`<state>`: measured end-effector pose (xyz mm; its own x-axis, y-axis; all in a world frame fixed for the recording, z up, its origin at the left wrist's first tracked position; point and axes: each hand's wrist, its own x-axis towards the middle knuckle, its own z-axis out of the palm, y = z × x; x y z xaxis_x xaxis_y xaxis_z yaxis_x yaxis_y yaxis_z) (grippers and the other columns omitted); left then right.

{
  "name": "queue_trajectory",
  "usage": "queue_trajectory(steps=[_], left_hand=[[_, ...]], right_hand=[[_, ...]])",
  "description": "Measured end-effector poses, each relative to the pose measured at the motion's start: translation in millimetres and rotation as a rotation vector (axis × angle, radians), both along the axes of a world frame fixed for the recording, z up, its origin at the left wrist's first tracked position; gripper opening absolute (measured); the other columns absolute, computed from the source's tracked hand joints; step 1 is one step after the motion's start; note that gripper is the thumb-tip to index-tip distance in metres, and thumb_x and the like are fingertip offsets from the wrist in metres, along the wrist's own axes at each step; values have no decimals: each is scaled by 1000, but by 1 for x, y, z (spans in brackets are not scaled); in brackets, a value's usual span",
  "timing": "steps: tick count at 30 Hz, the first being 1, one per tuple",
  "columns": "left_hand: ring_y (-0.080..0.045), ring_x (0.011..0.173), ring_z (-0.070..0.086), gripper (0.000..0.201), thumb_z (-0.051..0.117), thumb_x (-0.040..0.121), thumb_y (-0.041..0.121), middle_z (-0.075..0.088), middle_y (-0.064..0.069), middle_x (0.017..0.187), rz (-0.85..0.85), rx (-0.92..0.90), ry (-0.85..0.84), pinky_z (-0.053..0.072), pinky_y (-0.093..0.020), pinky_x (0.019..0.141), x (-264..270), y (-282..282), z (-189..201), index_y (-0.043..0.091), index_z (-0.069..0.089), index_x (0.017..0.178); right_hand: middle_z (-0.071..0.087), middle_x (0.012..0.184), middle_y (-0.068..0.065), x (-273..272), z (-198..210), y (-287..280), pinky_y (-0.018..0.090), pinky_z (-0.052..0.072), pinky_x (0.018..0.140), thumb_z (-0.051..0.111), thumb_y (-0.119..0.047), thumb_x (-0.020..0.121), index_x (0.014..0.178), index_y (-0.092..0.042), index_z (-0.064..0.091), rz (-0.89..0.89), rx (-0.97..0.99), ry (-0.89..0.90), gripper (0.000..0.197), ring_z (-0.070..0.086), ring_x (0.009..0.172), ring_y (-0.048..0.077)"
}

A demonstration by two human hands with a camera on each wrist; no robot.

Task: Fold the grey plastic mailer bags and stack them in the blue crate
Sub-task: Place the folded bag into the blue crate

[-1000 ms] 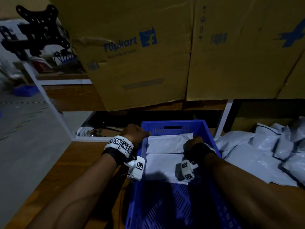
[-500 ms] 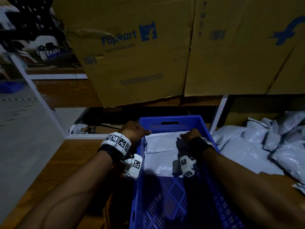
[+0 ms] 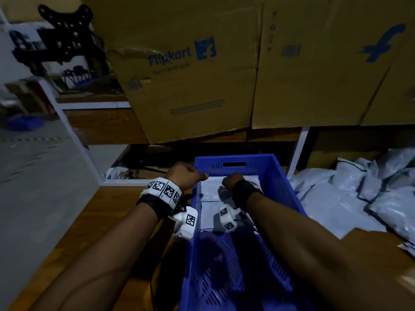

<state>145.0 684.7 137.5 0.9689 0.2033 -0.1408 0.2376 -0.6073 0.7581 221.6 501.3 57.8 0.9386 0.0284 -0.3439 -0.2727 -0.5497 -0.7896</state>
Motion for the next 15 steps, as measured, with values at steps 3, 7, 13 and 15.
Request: queue_trajectory(steps=[3, 7, 13, 15], left_hand=[[-23, 81, 66, 45, 84, 79, 48, 73, -8, 94, 7, 7, -21, 56, -37, 76, -3, 3, 0, 9, 75, 98], [-20, 74, 62, 42, 85, 80, 44, 68, -3, 81, 8, -3, -12, 52, -33, 69, -7, 1, -3, 8, 73, 97], [-13, 58, 52, 37, 84, 79, 48, 57, 6, 64, -111, -20, -119, 40, -26, 57, -28, -31, 28, 14, 77, 88], [-11, 57, 55, 35, 84, 79, 49, 62, 6, 65, -159, -17, -183, 42, -25, 58, -47, -54, 47, 16, 77, 87]], right_hand=[[57, 141, 23, 1, 8, 8, 28, 52, 86, 51, -13, 103, 140, 4, 54, -4, -29, -31, 41, 56, 130, 36], [60, 139, 20, -3, 18, 1, 36, 47, 103, 57, -16, 100, 137, 2, 59, -18, -48, -41, 40, 57, 128, 35], [70, 110, 11, -29, 78, -43, 42, 58, 80, 63, -16, 97, 118, -3, 73, 123, 16, -149, 26, 67, 95, 27], [68, 81, 4, -46, 109, -70, 32, 48, 57, 64, -16, 97, 108, -2, 75, 186, 51, -234, 21, 55, 68, 20]])
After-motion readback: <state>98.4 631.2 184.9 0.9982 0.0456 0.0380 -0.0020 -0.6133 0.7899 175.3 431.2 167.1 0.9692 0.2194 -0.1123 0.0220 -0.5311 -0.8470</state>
